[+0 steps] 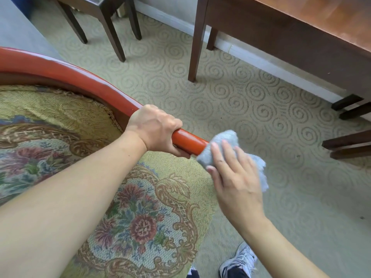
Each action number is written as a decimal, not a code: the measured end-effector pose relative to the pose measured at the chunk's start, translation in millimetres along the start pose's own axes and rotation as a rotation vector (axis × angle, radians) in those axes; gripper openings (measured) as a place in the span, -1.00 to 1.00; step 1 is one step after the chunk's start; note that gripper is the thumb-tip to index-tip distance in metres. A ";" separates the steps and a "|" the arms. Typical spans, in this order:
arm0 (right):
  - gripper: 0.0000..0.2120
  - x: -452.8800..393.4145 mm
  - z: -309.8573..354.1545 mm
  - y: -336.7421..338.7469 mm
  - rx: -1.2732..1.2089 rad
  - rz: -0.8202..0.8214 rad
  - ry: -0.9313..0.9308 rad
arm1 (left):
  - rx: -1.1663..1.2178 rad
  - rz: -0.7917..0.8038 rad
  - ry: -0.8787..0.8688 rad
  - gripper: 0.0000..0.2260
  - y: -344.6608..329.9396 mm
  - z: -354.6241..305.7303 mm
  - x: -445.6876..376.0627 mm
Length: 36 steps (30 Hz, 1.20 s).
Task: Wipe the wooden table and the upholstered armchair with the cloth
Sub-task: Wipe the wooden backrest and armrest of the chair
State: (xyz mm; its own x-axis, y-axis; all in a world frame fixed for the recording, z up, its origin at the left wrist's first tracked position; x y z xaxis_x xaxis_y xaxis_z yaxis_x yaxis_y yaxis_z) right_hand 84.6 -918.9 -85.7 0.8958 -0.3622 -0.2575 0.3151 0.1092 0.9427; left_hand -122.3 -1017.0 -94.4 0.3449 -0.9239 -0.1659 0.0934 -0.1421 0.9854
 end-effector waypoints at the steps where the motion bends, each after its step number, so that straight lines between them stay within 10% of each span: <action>1: -0.59 -15.8 14.4 -6.5 -0.009 0.012 0.035 | 0.001 -0.001 -0.010 -0.32 -1.3 0.3 -0.3; 36: -0.62 -1.2 -45.4 4.5 -0.228 0.225 -0.439 | 0.001 0.028 0.041 -0.25 4.1 -1.1 -1.3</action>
State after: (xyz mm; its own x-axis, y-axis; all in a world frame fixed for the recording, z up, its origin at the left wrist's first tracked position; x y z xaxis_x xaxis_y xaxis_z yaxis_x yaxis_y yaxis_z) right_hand 99.2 -876.0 -90.7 0.7496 -0.6537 0.1036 0.2349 0.4091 0.8818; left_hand -121.3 -1016.0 -90.1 0.3856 -0.9120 -0.1399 0.0821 -0.1172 0.9897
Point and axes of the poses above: each hand's wrist, its own x-axis away from the middle knuckle, its own y-axis out of the back of the hand, z = x × y, the point moved 3 cm from there along -x, towards the middle knuckle, and after that the axes turned 5 degrees about -z, right-handed, at the moved point
